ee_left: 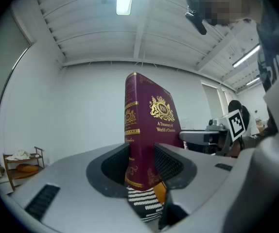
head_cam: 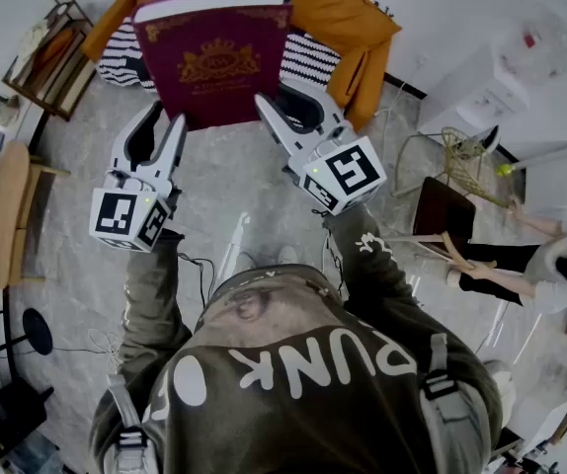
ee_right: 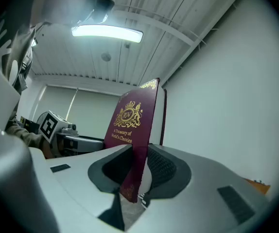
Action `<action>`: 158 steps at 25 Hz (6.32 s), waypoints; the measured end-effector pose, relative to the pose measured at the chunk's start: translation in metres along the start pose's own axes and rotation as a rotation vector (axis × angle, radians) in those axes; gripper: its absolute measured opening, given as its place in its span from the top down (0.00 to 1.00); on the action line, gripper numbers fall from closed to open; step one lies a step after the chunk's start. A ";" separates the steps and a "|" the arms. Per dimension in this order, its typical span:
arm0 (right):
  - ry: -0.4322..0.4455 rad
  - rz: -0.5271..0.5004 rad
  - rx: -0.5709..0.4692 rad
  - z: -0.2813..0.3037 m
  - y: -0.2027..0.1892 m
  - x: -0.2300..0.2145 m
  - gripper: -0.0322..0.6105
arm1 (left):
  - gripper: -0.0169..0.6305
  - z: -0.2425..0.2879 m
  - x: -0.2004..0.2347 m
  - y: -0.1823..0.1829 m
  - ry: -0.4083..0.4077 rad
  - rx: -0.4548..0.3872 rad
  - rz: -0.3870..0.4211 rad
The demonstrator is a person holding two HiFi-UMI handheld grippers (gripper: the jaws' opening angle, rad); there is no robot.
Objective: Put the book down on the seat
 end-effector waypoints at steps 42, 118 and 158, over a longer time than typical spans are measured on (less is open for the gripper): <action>0.087 0.037 -0.006 -0.025 -0.006 -0.046 0.77 | 0.74 0.034 -0.045 -0.007 0.094 0.049 -0.005; 0.258 0.108 0.076 0.564 -0.143 -0.120 0.77 | 0.74 0.180 0.502 -0.099 0.273 0.110 -0.078; 0.230 0.135 0.360 0.901 -0.337 -0.163 0.77 | 0.74 0.281 0.840 -0.275 0.252 0.208 -0.318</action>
Point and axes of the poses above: the fingertips, and each gripper's own axes: z forward along the fingers, x to its left, y out of its top, the point moved 5 cm from there along -z, backward along the fingers, and after that the axes turned 12 degrees about -y, right-handed, at the moved point
